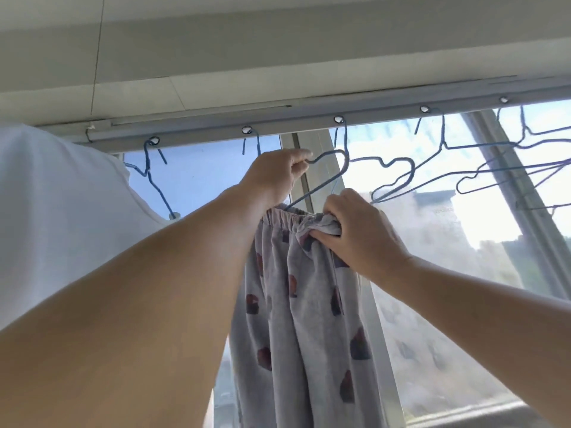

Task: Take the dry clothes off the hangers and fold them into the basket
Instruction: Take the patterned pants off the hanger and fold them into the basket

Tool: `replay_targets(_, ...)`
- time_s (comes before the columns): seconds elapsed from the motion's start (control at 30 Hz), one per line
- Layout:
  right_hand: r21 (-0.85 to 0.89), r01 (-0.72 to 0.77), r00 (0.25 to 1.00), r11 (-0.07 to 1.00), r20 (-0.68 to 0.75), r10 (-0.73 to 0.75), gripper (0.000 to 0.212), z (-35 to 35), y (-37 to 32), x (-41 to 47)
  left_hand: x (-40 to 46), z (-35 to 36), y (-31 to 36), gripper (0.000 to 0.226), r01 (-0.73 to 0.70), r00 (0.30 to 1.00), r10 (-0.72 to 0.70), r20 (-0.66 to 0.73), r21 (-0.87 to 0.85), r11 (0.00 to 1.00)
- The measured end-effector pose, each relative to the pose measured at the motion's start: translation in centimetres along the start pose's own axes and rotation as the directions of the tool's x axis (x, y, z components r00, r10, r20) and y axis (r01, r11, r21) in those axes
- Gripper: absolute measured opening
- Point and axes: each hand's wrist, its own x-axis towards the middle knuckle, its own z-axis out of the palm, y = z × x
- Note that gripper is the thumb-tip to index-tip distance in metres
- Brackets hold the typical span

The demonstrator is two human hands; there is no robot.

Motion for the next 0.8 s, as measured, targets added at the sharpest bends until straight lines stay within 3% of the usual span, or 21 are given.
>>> replay_targets(0.1,0.12,-0.105,0.994,0.987,0.033,0.102,0.026,1.0,-1.0,0.6,-1.5,1.1,-1.0,0.049,0.019,0.996,-0.03,-0.082,-0.142,0.99)
replay_targets(0.23,0.219,-0.265,0.96,0.939,0.154,0.235,0.018,2.9,-2.0,0.5,-5.1,2.8,-3.3,0.044,0.195,0.933,-0.263,-0.245,-0.268,0.943)
replay_targets(0.3,0.227,-0.313,0.941,0.922,0.207,0.268,0.019,3.3,-1.9,0.4,-6.7,3.7,-4.0,0.045,0.297,0.899,-0.367,-0.24,-0.282,0.912)
replay_targets(0.33,0.215,-0.341,0.915,0.915,0.299,0.271,0.021,4.8,-3.4,-0.5,-9.4,3.8,-5.4,0.046,0.401,0.864,-0.463,-0.196,-0.286,0.87)
replay_targets(0.4,0.177,-0.367,0.876,0.913,0.397,0.274,0.027,5.2,-3.2,-0.9,-10.9,4.9,-6.0,0.051,0.464,0.826,-0.543,-0.151,-0.365,0.807)
replay_targets(0.53,0.156,-0.359,0.77,0.92,0.607,0.197,0.035,6.4,-3.9,-3.3,-15.7,6.3,-6.2,0.054,0.593,0.786,-0.604,0.134,-0.439,0.675)
replay_targets(0.63,0.189,-0.424,0.67,0.886,0.724,0.166,0.031,7.5,-4.6,-6.8,-21.0,7.8,-6.0,0.066,0.684,0.727,-0.492,0.48,-0.442,0.58)
replay_targets(0.8,0.222,-0.586,0.52,0.78,0.841,0.151,0.039,7.9,-5.1,-11.7,-27.9,8.9,-5.4,0.084,0.77,0.571,-0.281,0.771,-0.385,0.508)
